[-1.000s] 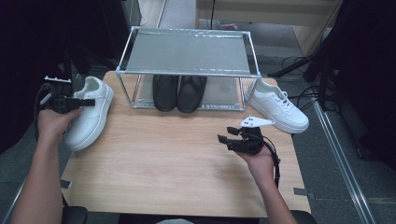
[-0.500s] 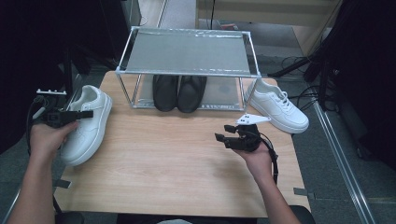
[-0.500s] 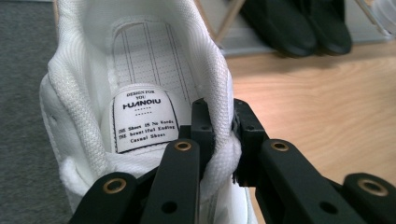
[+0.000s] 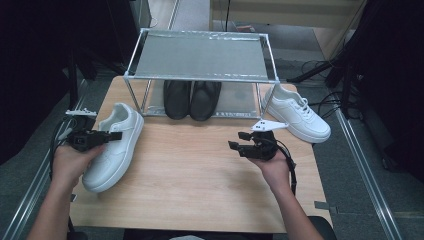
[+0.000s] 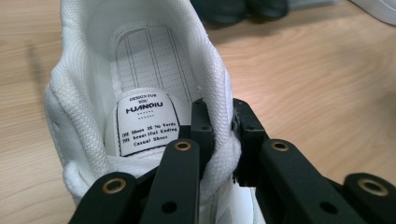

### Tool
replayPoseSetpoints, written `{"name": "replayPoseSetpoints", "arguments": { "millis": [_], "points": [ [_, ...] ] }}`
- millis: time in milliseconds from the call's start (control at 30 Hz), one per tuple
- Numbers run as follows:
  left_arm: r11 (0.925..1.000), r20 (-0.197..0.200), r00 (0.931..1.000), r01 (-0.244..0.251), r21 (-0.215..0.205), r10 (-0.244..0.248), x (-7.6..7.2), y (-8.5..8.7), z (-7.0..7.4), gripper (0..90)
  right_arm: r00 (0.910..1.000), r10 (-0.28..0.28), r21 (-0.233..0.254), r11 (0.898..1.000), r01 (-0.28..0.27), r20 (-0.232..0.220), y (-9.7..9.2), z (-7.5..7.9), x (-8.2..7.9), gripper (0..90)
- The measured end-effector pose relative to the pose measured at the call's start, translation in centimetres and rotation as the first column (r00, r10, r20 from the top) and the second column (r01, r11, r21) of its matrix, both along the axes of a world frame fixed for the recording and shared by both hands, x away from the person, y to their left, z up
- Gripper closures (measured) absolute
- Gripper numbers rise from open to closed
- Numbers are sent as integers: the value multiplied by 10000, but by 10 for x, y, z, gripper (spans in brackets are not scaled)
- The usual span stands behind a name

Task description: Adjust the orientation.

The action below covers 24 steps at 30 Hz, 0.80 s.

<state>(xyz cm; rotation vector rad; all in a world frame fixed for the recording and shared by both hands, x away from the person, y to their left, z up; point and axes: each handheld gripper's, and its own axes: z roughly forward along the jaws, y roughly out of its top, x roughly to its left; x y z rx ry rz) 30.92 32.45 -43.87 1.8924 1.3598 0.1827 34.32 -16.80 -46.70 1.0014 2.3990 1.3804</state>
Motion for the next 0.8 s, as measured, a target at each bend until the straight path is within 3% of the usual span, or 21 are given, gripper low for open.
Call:
{"name": "replayPoseSetpoints", "arguments": {
  "millis": [300,600,800],
  "points": [
    [9920,-35,9921,1250,-154,-1251,-2,-49,4,820,9999,94,15,10000,-94,-43,2,-1,0,458],
    [9695,-138,9694,2451,28,-2450,4,-89,0,819,10000,81,-76,9999,-81,-47,1,-2,-4,458],
    [9478,-299,9477,3184,159,-3178,11,-114,-4,818,9999,-53,-155,9999,51,-92,-3,-4,-8,458]
  ]
}}
